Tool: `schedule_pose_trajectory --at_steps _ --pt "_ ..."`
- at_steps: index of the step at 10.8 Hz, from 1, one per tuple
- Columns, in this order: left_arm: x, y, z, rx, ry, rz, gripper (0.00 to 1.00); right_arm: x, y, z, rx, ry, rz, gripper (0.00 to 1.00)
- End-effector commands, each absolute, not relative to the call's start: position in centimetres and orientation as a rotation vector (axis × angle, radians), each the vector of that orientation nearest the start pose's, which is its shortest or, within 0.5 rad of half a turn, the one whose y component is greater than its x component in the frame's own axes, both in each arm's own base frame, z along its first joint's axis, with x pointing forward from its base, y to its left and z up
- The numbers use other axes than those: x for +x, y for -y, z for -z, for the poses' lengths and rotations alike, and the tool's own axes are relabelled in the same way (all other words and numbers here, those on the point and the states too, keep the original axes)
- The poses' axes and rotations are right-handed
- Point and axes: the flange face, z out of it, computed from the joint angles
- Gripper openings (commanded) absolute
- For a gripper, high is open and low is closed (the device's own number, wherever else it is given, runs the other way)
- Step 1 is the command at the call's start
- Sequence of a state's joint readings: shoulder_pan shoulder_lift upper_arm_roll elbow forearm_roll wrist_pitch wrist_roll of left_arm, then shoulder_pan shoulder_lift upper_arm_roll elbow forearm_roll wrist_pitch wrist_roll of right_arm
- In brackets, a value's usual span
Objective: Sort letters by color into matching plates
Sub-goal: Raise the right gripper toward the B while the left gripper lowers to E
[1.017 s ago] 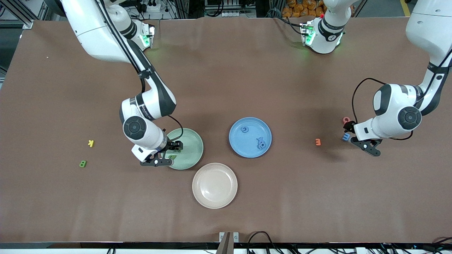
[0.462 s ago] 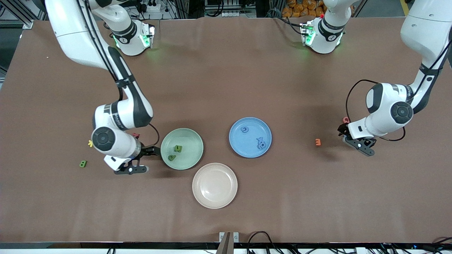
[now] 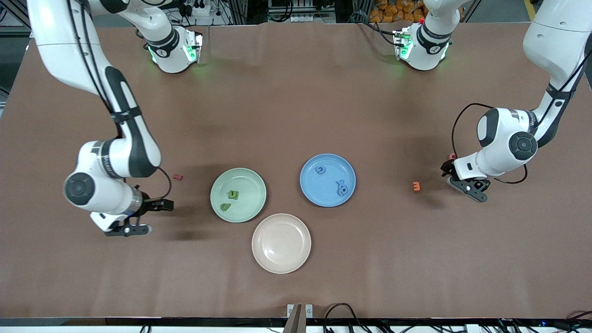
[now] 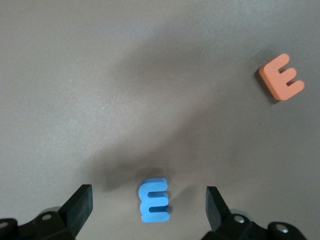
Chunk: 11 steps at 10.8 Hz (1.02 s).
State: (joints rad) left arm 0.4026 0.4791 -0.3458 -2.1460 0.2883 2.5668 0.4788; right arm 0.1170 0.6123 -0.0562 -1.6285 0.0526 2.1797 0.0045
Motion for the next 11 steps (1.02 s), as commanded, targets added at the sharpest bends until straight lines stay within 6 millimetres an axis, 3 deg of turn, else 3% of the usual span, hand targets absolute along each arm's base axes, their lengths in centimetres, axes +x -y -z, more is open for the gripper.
schedule_pose_trajectory --at_steps 1,5,6,7,8,11 --pt "56.5 -3.7 -17.9 -2.988 -1.0 -0.001 1.0 68.1 0.7 -27.4 -3.127 -0.034 -0.09 1.0" --pt "56.5 -4.1 -17.4 -2.993 -0.988 0.003 1.0 67.7 7.8 -26.8 -3.122 -0.035 -0.095 1.0" --pt "56.4 -4.3 -17.6 -3.001 -0.961 0.007 0.76 67.5 9.1 -26.8 -3.123 -0.048 -0.092 1.0" --pt "56.4 -4.7 -17.7 -3.012 -0.926 0.006 0.16 67.4 10.4 -26.6 -3.135 -0.041 -0.093 1.0" --pt "56.3 -4.7 -17.8 -3.017 -0.908 0.005 0.0 67.2 12.0 -26.5 -3.141 -0.042 -0.095 1.0" --pt "56.0 -4.6 -17.9 -3.025 -0.875 0.001 0.0 67.4 15.0 -25.2 -3.151 -0.077 -0.094 1.0"
